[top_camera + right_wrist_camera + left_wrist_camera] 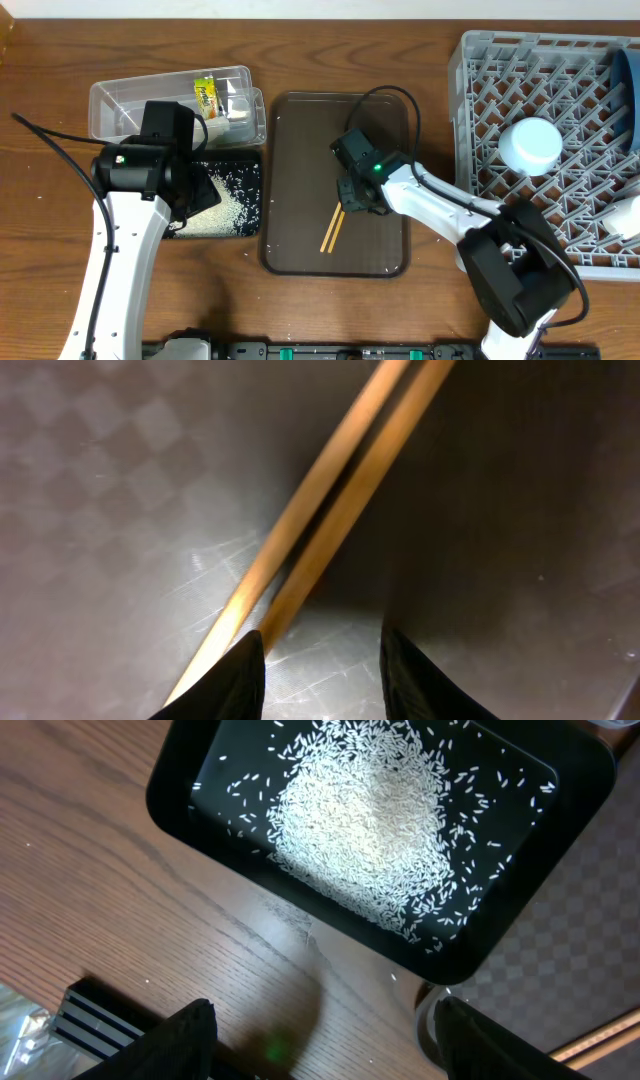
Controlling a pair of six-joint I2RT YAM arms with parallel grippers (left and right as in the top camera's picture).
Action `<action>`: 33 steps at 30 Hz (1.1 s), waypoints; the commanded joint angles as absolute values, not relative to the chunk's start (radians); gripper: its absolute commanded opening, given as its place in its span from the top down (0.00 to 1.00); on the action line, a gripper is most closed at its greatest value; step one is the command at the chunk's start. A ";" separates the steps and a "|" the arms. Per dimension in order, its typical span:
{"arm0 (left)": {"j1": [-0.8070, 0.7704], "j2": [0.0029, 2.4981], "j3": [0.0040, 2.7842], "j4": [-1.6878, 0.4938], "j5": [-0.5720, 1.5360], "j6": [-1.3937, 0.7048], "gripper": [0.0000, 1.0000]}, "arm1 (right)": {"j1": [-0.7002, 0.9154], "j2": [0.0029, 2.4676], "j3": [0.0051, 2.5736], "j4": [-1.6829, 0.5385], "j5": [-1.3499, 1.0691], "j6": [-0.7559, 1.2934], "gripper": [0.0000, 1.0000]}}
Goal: Sort waste into correct bins and load items into the dishwasher rack
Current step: 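Lower right gripper onto wooden chopsticks and pinch them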
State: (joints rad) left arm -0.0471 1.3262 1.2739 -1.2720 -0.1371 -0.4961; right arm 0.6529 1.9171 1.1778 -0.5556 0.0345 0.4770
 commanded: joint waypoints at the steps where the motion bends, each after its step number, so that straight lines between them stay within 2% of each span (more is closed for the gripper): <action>1: -0.042 1.324 1.279 -1.271 -0.138 -0.483 0.28 | 0.671 1.941 1.178 -0.551 0.057 0.537 0.64; 15: -0.042 1.324 1.279 -1.271 -0.138 -0.483 0.27 | 0.682 1.935 1.243 -0.553 0.008 0.504 0.62; 16: -0.042 1.324 1.279 -1.271 -0.138 -0.484 0.27 | 0.685 1.935 1.266 -0.548 -0.023 0.492 0.60; 17: -0.042 1.324 1.279 -1.271 -0.138 -0.484 0.27 | 0.689 1.935 1.285 -0.530 -0.073 0.469 0.54; 19: -0.043 1.324 1.279 -1.271 -0.129 -0.483 0.27 | 0.697 1.935 1.303 -0.489 -0.174 0.411 0.52; 21: -0.043 1.325 1.279 -1.269 -0.099 -0.483 0.27 | 0.702 1.935 1.305 -0.462 -0.231 0.399 0.61; 22: -0.043 1.326 1.279 -1.267 -0.087 -0.480 0.27 | 0.702 1.935 1.305 -0.458 -0.233 0.400 0.71; 25: -0.043 1.333 1.276 -1.263 -0.073 -0.464 0.28 | 0.701 1.935 1.305 -0.416 -0.234 0.403 0.82; 27: -0.043 1.337 1.269 -1.258 -0.070 -0.464 0.27 | 0.701 1.935 1.305 -0.373 -0.253 0.393 0.99; 33: -0.043 1.339 1.265 -1.251 -0.070 -0.465 0.28 | 0.716 1.938 1.305 -0.296 -0.339 0.377 0.99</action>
State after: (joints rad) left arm -0.0467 1.3296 1.2739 -1.2514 -0.0769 -0.4736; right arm 0.6994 1.9247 1.2976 -0.3084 -0.2749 0.3996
